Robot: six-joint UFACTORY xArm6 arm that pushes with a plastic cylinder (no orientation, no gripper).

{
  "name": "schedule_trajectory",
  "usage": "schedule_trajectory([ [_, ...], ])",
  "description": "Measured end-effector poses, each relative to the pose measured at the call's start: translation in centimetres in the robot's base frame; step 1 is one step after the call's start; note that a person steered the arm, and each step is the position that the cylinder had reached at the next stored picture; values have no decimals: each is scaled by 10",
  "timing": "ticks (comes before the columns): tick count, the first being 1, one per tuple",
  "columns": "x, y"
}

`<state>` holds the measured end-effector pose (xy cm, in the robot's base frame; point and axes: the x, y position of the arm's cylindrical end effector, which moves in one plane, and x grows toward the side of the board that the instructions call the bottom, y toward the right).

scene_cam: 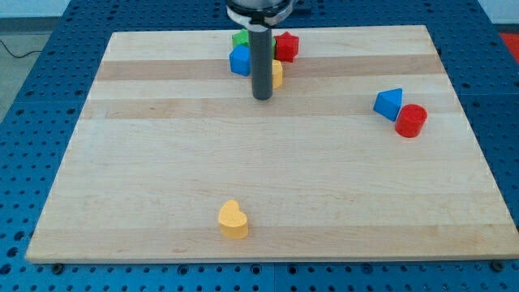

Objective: Add blue cube into group of blocks

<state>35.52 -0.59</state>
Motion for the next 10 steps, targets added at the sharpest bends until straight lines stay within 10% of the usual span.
schedule_trajectory([
  [2,-51,-6],
  [4,-16,-5],
  [8,-12,275],
  [10,49,298],
])
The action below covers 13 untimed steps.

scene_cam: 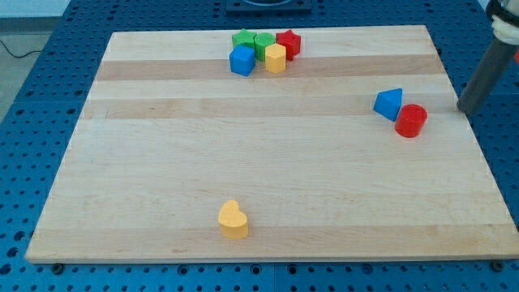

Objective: Add blue cube into group of blocks

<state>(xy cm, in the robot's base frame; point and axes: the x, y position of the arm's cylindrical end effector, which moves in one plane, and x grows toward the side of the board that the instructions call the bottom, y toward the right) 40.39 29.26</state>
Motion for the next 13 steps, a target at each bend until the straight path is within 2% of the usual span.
schedule_trajectory([
  [1,-9,-52],
  [3,-74,-177],
  [4,-81,-184],
  [5,-81,-129],
  [6,-56,-88],
  [7,-27,-95],
  [9,-25,-193],
  [10,-51,-240],
  [11,-57,-243],
  [13,-2,-260],
])
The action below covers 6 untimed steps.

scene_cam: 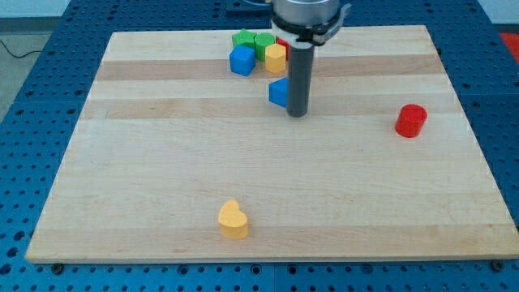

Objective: Add blue cube into group of blocks

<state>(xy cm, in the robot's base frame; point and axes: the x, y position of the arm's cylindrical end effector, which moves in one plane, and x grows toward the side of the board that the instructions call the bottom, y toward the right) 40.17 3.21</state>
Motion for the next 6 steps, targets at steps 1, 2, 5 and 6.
schedule_trajectory([
  [1,-11,-10],
  [2,-35,-10],
  [5,-36,-65],
  [6,-42,-47],
])
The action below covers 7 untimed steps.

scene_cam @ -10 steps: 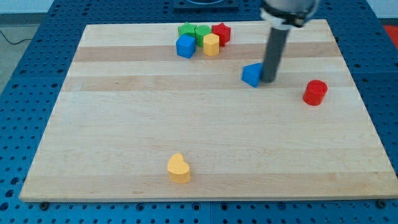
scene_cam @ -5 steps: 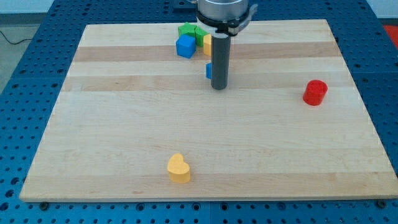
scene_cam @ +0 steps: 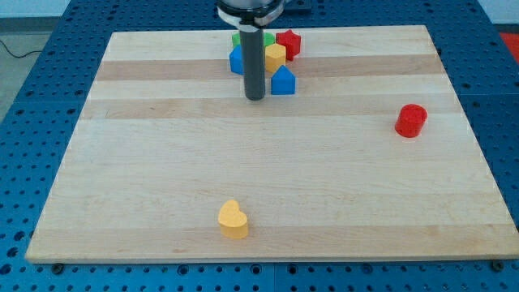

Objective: Add blue cube into group of blocks

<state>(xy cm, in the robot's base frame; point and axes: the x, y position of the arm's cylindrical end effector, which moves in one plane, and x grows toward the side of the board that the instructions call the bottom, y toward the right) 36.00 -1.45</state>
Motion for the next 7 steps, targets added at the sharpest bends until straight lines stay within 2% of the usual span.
schedule_trajectory([
  [2,0,51],
  [4,-5,52],
  [7,-53,62],
])
